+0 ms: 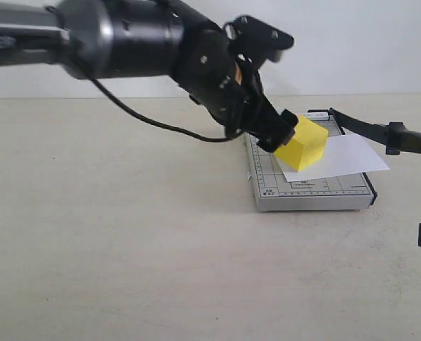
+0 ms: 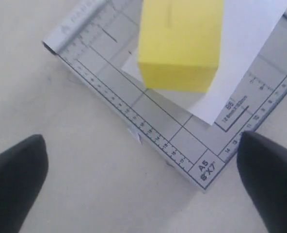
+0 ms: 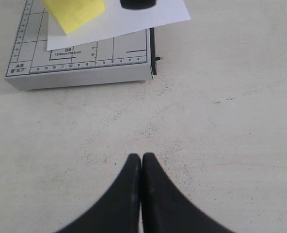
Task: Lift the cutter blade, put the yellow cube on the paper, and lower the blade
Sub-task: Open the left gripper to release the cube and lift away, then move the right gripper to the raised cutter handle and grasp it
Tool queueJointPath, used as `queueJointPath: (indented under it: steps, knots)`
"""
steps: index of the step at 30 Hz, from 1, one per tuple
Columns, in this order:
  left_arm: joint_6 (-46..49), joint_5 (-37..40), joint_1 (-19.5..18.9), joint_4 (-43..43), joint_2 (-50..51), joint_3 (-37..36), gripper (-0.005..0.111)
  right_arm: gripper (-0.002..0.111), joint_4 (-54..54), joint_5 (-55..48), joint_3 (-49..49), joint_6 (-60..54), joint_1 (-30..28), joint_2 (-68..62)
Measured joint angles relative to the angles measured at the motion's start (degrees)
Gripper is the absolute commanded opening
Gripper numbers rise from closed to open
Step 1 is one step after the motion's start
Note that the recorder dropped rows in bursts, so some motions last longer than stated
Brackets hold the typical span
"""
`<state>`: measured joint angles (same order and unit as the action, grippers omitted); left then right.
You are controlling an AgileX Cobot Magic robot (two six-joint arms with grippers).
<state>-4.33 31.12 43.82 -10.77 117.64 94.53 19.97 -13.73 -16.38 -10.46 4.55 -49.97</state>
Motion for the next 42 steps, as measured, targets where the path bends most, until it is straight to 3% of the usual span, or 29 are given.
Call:
queueJointPath:
  steps: [4,8,12,15,16,18,19,22,25,30,34,37,42]
  knots:
    - [-2.3,-1.3,0.0,-5.9,-11.4,-9.7,0.109,0.000,0.0,0.0,0.0,0.0,0.0,0.0]
    - [-5.1,3.0,-0.1,-5.5,-20.0,-18.2,0.109,0.000,0.0,0.0,0.0,0.0,0.0,0.0]
    - [-7.9,4.4,-0.2,-2.7,-21.3,-20.2,0.109,0.000,0.0,-0.6,0.0,0.0,0.0,0.0]
    - [-14.8,1.1,-0.2,-2.7,-18.6,-20.3,0.106,0.000,0.0,-1.5,0.0,0.0,0.0,0.0]
    - [-15.8,0.3,-0.2,-2.7,-17.3,-20.3,0.097,0.000,0.0,-1.7,0.0,0.0,0.0,0.0]
    - [-17.0,-0.3,-0.6,-2.7,-13.5,-20.3,0.050,0.000,0.0,-1.7,0.0,0.0,0.0,0.0]
    - [-16.4,0.4,-0.7,-3.2,-12.7,-20.3,0.004,0.000,0.0,-1.7,0.0,0.0,0.0,0.0]
    - [-3.0,5.9,-1.6,-7.8,-11.5,-20.3,0.007,0.000,0.0,-1.7,0.0,0.0,0.0,0.0]
    - [8.1,3.4,-2.1,-9.0,-15.3,-21.7,0.004,0.000,0.0,-1.1,0.0,0.0,0.0,0.0]
    - [9.1,-9.0,-12.5,-9.0,-34.8,-33.3,0.004,0.000,0.1,-0.3,0.0,0.0,0.0,0.0]
    - [9.0,-12.0,-27.6,-7.2,-53.7,-46.9,0.004,0.000,0.1,1.0,0.0,0.2,0.0,0.0]
    - [8.0,-17.7,-36.7,-0.1,-65.5,-55.8,0.004,0.000,0.2,1.2,0.0,0.2,0.0,0.0]
    - [2.6,-28.9,-46.3,12.5,-77.4,-66.6,0.004,0.000,0.2,1.3,0.0,0.2,0.0,0.0]
